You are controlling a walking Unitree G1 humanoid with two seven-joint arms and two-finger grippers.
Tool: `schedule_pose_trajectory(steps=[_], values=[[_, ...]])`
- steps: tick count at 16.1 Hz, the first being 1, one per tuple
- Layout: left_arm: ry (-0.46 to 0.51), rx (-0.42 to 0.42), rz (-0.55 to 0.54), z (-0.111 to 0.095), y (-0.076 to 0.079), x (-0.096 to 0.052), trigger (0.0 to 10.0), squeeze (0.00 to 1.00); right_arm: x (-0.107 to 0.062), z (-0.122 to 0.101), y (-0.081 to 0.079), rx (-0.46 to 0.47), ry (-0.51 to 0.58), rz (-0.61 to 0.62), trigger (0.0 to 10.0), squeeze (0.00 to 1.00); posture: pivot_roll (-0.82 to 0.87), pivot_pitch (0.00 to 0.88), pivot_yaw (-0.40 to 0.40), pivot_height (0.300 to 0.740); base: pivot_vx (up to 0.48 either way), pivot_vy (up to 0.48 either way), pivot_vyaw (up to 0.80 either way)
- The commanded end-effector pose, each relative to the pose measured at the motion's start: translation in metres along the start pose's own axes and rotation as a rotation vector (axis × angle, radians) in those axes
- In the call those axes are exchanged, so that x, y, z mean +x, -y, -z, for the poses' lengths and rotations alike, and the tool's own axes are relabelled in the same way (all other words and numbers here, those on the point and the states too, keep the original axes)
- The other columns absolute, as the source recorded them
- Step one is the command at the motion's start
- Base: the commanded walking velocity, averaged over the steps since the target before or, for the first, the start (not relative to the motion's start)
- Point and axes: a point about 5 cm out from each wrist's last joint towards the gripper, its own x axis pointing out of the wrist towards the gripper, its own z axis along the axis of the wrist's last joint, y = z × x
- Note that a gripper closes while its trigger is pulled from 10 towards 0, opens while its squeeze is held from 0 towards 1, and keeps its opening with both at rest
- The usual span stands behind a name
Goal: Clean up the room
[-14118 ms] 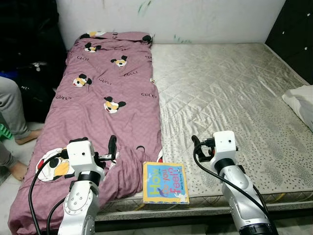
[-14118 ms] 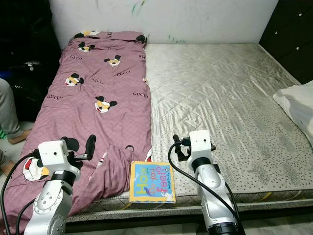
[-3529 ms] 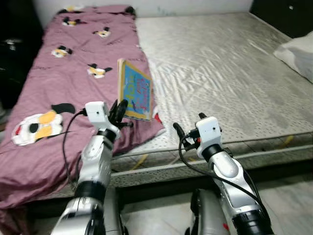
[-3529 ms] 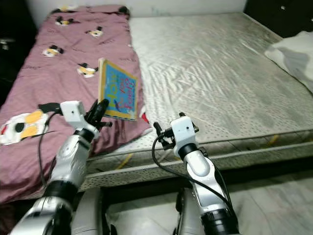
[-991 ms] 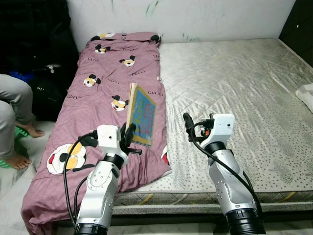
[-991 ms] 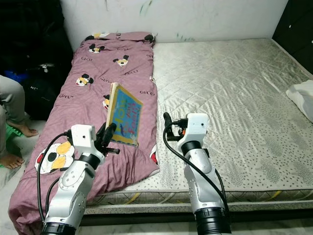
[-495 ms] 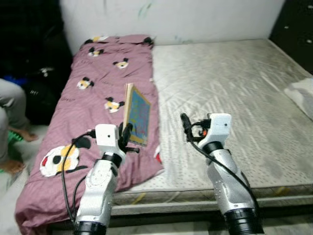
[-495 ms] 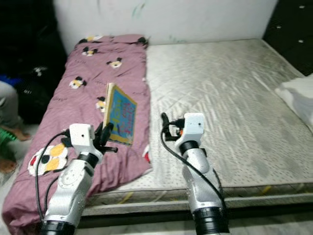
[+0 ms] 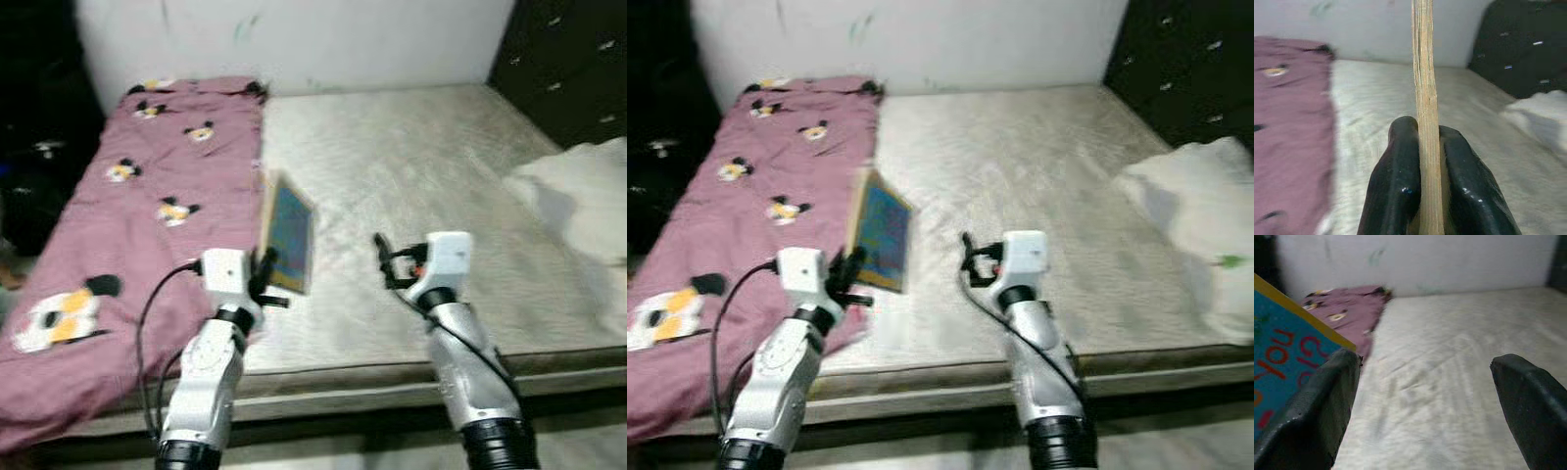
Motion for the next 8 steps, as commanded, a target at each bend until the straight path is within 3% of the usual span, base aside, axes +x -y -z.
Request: schedule_pose_trajectory(steps=[1,2,7,8], values=[[0.036,-0.002,-0.021,-0.0066,-0.0044,0.0005,10.0,0.00,0.0026,-0.0016,-0.0104,0.007,0.004,-0.027,10.0,0.00,-0.04,0.013,0.033,0.740,0.000,-0.480,0.00],[0.036,-0.002,-0.023,-0.0067,-0.0046,0.0008,10.0,0.00,0.0025,-0.0008,-0.0107,0.005,0.002,-0.028,10.0,0.00,-0.04,0.014,0.033,0.740,0.000,-0.416,0.00],[0.052,0.002,0.000,-0.0084,-0.0046,0.0005,10.0,0.00,0.0020,0.0023,-0.0101,-0.002,-0.008,-0.028,10.0,0.00,-0.04,0.012,0.032,0.740,0.000,0.000,0.00],[0.057,-0.005,0.005,-0.0087,-0.0047,0.0000,10.0,0.00,0.0020,0.0029,-0.0103,0.003,-0.010,-0.027,10.0,0.00,-0.04,0.012,0.032,0.740,0.277,0.000,0.00]])
